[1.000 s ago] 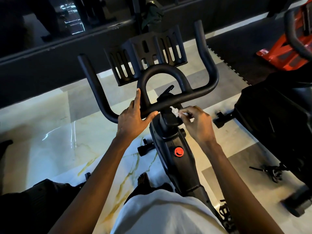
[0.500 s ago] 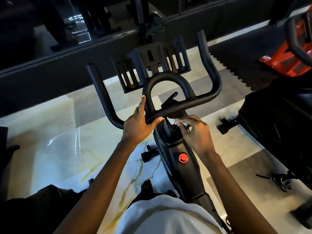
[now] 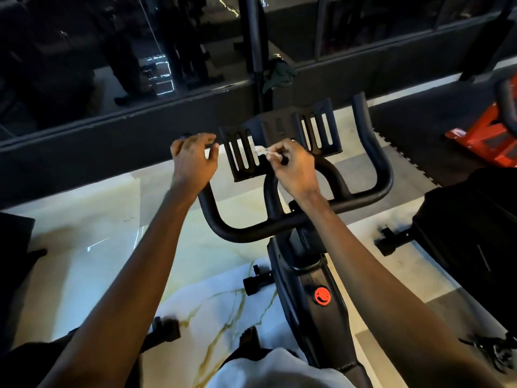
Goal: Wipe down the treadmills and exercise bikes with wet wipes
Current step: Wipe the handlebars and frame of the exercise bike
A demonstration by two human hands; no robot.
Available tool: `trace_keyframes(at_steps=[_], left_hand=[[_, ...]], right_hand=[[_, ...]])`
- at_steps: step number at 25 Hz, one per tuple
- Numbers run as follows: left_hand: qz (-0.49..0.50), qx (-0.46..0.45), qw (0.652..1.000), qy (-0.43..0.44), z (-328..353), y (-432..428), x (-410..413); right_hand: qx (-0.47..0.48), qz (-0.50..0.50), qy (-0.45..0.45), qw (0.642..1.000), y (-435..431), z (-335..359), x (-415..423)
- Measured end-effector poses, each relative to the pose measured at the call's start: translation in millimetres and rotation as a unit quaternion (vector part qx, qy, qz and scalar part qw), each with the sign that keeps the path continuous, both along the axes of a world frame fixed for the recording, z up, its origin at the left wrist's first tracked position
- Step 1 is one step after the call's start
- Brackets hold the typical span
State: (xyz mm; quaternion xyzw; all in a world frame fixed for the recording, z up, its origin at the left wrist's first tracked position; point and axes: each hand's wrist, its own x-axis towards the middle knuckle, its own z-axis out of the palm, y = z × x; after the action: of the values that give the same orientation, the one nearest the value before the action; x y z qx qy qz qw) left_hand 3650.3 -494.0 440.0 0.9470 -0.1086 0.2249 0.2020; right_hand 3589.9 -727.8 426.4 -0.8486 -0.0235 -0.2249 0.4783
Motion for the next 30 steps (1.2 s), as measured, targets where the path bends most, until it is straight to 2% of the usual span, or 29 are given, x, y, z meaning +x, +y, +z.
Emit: trace_keyframes(at_steps=[3,8,12,14,18,21,22,23,24,26,27,28,29,30], left_hand=[[-0.029,0.025,0.999,0.038,11.5,6.5,26.8],[-0.119,0.010,0.977,0.174,29.5,7.5,43.1],[-0.145,0.030,0.973,0.179,36.6,9.9,59.8],[-0.155,0.029,0.969,0.188,41.1,11.6,70.2],[-0.182,0.003,0.962,0.203,38.2,17.3,84.7],[-0.198,-0.023,0.958,0.207,34.1,21.8,89.8],[-0.200,-0.030,0.956,0.211,34.8,21.9,89.7],[-0.201,-0.038,0.955,0.213,35.4,22.3,90.1],[-0.203,-0.046,0.955,0.212,35.4,22.3,90.8],[-0.201,-0.057,0.956,0.207,34.1,22.4,89.7],[-0.200,-0.058,0.957,0.202,33.1,23.1,88.8],[-0.201,-0.056,0.959,0.192,31.9,23.8,88.3],[-0.204,-0.052,0.961,0.180,30.1,24.5,88.4],[-0.209,-0.048,0.962,0.169,28.0,25.0,89.0]], right_hand=[[-0.050,0.024,0.018,0.998,24.6,-2.0,24.7],[-0.166,0.073,0.113,0.977,41.7,-10.4,45.2],[-0.266,0.038,0.181,0.946,54.0,-10.2,50.3],[-0.241,0.029,0.189,0.952,67.0,-11.6,48.0],[-0.089,-0.022,0.115,0.989,93.4,-32.1,10.0],[0.010,-0.077,0.127,0.989,115.9,-50.5,-14.2],[0.071,-0.100,0.130,0.984,122.6,-52.9,-15.6],[0.175,-0.125,0.145,0.966,127.0,-52.3,-13.3],[0.336,-0.138,0.174,0.915,130.1,-50.6,-8.2],[0.632,-0.139,0.215,0.731,135.1,-44.3,0.2],[0.714,-0.159,0.200,0.652,136.1,-44.4,4.5],[0.763,-0.189,0.175,0.592,136.9,-44.3,9.8],[0.785,-0.220,0.154,0.559,137.8,-43.1,15.0],[0.788,-0.245,0.134,0.549,140.5,-40.1,18.7]])
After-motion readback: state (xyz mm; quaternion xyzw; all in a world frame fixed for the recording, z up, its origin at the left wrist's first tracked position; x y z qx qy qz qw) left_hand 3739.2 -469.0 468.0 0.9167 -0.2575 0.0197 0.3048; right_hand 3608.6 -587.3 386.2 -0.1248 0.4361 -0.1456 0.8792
